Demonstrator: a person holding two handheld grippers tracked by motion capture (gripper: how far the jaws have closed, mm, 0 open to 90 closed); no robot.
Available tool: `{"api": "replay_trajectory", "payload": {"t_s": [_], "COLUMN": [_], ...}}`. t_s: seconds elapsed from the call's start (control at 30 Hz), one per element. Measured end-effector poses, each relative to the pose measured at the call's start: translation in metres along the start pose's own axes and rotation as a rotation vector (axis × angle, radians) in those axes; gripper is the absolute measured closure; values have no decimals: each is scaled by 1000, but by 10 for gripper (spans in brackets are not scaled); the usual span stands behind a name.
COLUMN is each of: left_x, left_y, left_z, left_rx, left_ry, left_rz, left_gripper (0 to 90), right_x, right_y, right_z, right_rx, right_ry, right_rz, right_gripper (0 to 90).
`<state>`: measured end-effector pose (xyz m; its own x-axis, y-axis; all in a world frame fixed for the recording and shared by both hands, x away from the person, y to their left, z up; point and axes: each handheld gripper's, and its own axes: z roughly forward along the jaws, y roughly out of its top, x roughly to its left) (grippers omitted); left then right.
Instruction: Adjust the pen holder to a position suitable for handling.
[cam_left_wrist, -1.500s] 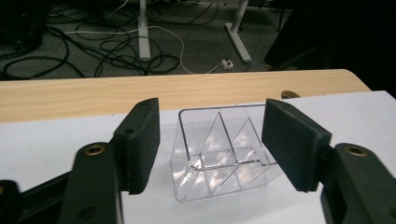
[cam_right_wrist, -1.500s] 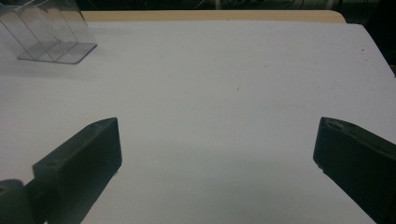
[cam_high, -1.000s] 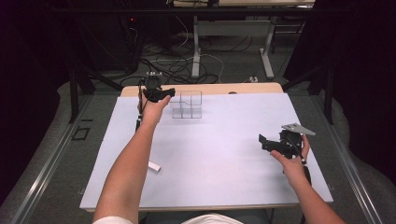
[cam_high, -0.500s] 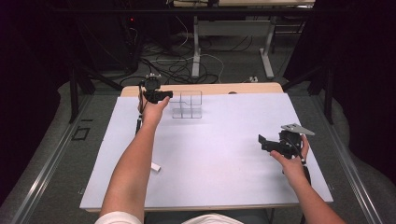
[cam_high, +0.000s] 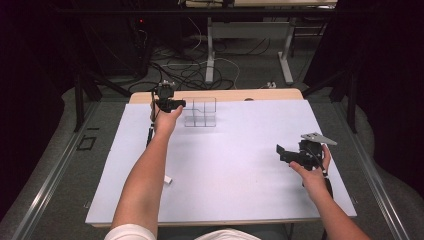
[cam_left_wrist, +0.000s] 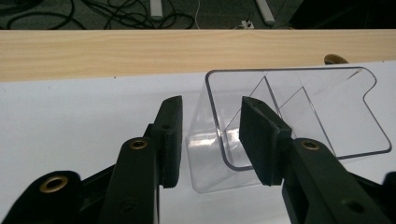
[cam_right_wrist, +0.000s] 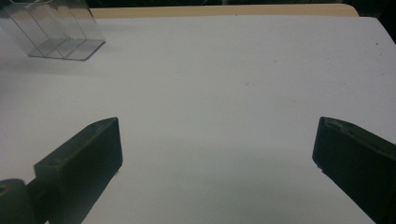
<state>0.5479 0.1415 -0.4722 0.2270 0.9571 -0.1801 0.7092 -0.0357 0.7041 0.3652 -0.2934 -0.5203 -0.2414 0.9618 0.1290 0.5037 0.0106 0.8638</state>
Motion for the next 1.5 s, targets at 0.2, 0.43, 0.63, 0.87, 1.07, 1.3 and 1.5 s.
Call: {"api": "replay_trajectory", "payload": {"t_s": [0.2, 0.43, 0.63, 0.87, 1.07, 1.3, 1.5], "left_x": [1, 1, -2, -10, -13, -1, 6], "left_y": [-5, -5, -7, -9, -11, -15, -23], "left_z": [6, 6, 7, 7, 5, -4, -16], "left_rx": [13, 12, 35, 24, 20, 47, 60], "left_ry": [8, 2, -11, 40, 69, 60, 31], "left_rz": [-2, -17, -33, -36, -34, -99, -125], "left_gripper": [622, 684, 810, 860, 872, 886, 885], "right_x": [0, 0, 1, 2, 1, 2, 3], "right_y": [0, -1, -1, -2, -2, -3, -3], "right_z": [0, 0, 0, 1, 1, 2, 4], "right_rx": [3, 7, 6, 12, 13, 19, 23], "right_ry": [3, 5, 8, 14, 13, 15, 24], "right_rz": [2, 8, -2, -7, -5, -4, -7], "right_gripper": [8, 9, 10, 12, 15, 18, 19]}}
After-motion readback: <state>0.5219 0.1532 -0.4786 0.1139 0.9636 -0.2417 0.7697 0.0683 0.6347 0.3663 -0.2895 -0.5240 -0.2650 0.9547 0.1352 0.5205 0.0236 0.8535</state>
